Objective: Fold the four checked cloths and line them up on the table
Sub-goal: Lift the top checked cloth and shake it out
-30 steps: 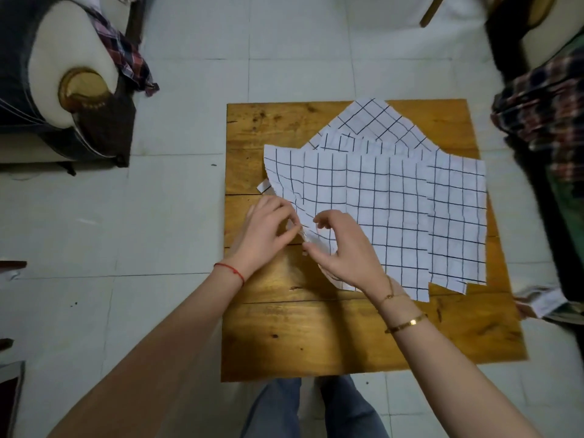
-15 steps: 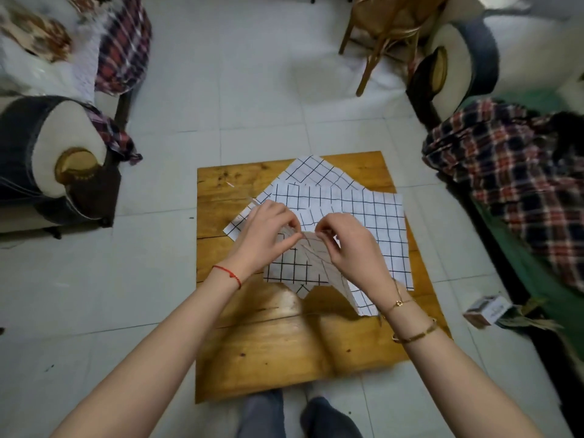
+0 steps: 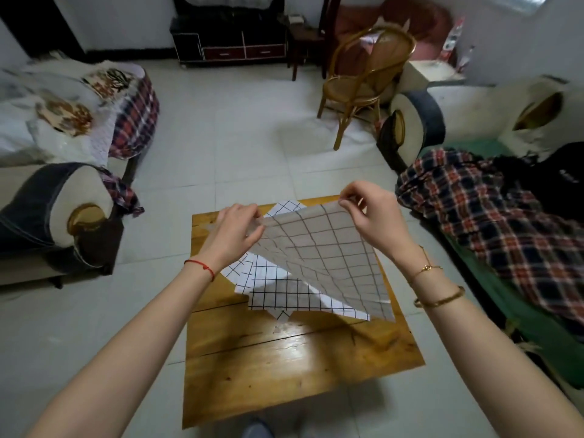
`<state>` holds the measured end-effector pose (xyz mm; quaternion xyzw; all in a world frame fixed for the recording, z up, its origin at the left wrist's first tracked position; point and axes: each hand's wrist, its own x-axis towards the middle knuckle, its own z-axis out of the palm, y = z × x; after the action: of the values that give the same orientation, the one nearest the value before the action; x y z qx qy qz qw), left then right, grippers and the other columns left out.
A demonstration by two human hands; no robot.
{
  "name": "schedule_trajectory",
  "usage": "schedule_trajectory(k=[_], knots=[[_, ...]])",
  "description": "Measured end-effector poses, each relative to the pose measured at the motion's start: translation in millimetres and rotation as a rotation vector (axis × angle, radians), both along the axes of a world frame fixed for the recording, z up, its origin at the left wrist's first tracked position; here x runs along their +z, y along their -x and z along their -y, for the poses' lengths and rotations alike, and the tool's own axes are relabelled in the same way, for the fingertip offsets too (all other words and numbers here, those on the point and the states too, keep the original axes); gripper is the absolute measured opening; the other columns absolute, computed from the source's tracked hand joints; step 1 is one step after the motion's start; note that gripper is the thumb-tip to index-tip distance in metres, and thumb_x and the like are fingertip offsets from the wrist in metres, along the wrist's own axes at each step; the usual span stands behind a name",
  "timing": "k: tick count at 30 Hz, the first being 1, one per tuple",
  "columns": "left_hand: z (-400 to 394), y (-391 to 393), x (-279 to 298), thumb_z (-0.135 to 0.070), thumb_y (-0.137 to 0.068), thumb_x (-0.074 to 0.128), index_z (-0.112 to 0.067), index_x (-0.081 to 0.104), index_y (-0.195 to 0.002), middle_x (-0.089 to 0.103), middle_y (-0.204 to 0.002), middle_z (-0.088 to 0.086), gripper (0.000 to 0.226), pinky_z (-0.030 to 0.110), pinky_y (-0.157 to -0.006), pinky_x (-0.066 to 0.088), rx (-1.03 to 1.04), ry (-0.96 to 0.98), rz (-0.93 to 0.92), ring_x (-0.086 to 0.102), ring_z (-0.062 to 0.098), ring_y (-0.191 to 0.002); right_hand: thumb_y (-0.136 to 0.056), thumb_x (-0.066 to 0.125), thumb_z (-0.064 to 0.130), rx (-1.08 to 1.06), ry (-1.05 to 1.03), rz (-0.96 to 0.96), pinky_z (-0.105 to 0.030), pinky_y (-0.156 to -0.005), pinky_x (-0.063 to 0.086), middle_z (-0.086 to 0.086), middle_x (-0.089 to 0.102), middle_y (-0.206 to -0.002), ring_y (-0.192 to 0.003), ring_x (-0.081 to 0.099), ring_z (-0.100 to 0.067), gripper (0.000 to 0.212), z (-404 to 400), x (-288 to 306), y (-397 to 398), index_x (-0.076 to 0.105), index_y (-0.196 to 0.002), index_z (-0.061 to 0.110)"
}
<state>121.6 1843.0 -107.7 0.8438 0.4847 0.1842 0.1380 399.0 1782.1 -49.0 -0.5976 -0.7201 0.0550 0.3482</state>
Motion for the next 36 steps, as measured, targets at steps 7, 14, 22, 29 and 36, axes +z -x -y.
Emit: schedule_trajectory(k=[7, 14, 22, 29, 36], knots=[[8, 10, 48, -0.018, -0.090, 0.060, -0.014, 0.054, -0.100, 0.065, -0.093, 0.000, 0.013, 0.037, -0.097, 0.034, 0.051, -0.154, 0.014, 0.057, 0.026, -0.092, -0.090, 0.064, 0.014, -0.043, -0.071, 0.004, -0.037, -0.072, 0.053, 0.001, 0.065, -0.086, -0.079, 0.059, -0.014, 0.001, 2, 48, -37, 0.063, -0.090, 0.013], [16, 29, 92, -0.022, -0.089, 0.064, -0.019, 0.061, -0.091, 0.064, -0.086, -0.005, 0.005, 0.038, -0.081, 0.048, 0.026, -0.332, 0.053, 0.060, 0.016, -0.080, -0.090, 0.063, 0.015, -0.095, -0.108, 0.095, -0.041, -0.074, 0.054, 0.000, 0.063, -0.090, -0.084, 0.058, -0.016, 0.003, -2, 67, -62, 0.062, -0.092, 0.016], [36, 44, 125, -0.016, -0.089, 0.067, -0.012, 0.068, -0.097, 0.069, -0.093, 0.003, 0.009, 0.038, -0.075, 0.055, 0.067, -0.425, 0.080, 0.065, 0.019, -0.086, -0.092, 0.059, 0.014, -0.097, -0.154, 0.203, -0.037, -0.071, 0.052, -0.003, 0.060, -0.090, -0.083, 0.055, -0.017, 0.004, 11, 79, -66, 0.057, -0.094, 0.017], [64, 55, 144, -0.014, -0.085, 0.071, -0.010, 0.071, -0.095, 0.071, -0.090, 0.004, 0.011, 0.026, -0.075, 0.052, 0.078, -0.455, 0.106, 0.065, 0.015, -0.082, -0.091, 0.060, 0.012, -0.017, -0.179, 0.192, -0.031, -0.068, 0.050, -0.003, 0.062, -0.090, -0.082, 0.058, -0.017, 0.007, 28, 88, -73, 0.058, -0.096, 0.016], [95, 66, 150, -0.014, -0.083, 0.072, -0.009, 0.072, -0.098, 0.071, -0.092, 0.004, 0.015, 0.028, -0.078, 0.055, 0.097, -0.419, 0.086, 0.063, 0.013, -0.083, -0.091, 0.061, 0.010, 0.074, -0.159, 0.141, -0.040, -0.074, 0.056, -0.003, 0.065, -0.095, -0.086, 0.061, -0.018, 0.010, 47, 86, -77, 0.058, -0.098, 0.017]])
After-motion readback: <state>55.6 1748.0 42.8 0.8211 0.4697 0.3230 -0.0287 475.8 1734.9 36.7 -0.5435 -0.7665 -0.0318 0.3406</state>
